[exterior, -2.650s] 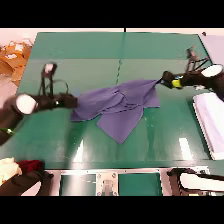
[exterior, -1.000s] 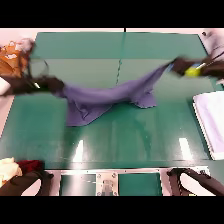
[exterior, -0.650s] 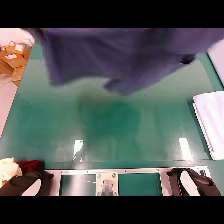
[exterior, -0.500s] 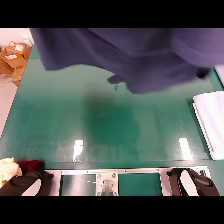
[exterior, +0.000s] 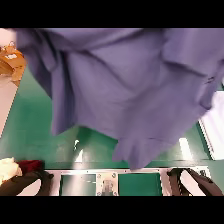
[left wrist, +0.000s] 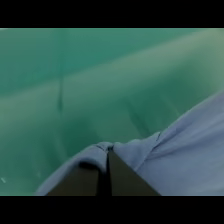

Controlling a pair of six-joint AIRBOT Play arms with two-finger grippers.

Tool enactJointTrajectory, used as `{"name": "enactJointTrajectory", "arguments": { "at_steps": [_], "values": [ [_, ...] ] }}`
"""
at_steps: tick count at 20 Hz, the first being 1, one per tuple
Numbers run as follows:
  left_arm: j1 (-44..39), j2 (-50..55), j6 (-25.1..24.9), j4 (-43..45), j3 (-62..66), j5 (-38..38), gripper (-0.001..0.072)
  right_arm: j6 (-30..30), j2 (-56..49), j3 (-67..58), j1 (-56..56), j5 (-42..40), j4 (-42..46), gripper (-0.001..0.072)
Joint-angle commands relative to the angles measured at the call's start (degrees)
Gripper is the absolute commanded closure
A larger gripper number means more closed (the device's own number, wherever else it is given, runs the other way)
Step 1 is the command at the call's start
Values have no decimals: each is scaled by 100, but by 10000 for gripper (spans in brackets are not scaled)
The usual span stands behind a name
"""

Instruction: Fold the shirts.

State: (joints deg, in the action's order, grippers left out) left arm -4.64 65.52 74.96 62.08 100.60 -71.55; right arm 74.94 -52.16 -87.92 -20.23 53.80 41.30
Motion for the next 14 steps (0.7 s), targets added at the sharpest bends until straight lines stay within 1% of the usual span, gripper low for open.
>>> {"name": "enactJointTrajectory", "arguments": {
  "at_steps": [1, 3, 5, 6, 8, 9, 10, 11, 12, 13, 14],
  "values": [
    [4, 1366, -9, -492, -885, 529, 684, -348, -1049, 1084, 619, -138, -120, 690],
    [4, 2382, -48, -831, -1032, 1005, 684, -369, -1882, 1550, 988, -658, -122, 690],
    [4, 3206, -101, -1351, -1029, 1403, 684, -367, -2820, 1576, 1222, -909, -136, 690],
    [4, 3508, -256, -1679, -1029, 1576, 641, -367, -3252, 1554, 1322, -988, -149, 690],
    [4, 3860, -304, -2076, -1029, 1849, 328, -363, -3928, 1475, 1453, -1008, -151, 689],
    [24, 3899, -308, -2050, -1029, 1908, 332, -363, -4151, 1445, 1462, -1003, -149, 678],
    [76, 3882, -326, -2000, -1008, 1856, 332, -363, -4249, 1427, 1412, -988, -144, 534],
    [205, 3856, -426, -1961, -896, 1626, 332, -363, -4260, 1405, 1281, -920, -138, 362],
    [411, 3829, -503, -1893, -669, 1174, 331, -365, -4234, 1329, 1093, -686, -122, 340],
    [634, 3823, -507, -1825, -391, 634, 331, -365, -4168, 1244, 817, -315, -118, 342],
    [907, 3823, -507, -1812, -83, 0, 331, -365, -4061, 1231, 527, 28, -87, 374]
  ]
}}
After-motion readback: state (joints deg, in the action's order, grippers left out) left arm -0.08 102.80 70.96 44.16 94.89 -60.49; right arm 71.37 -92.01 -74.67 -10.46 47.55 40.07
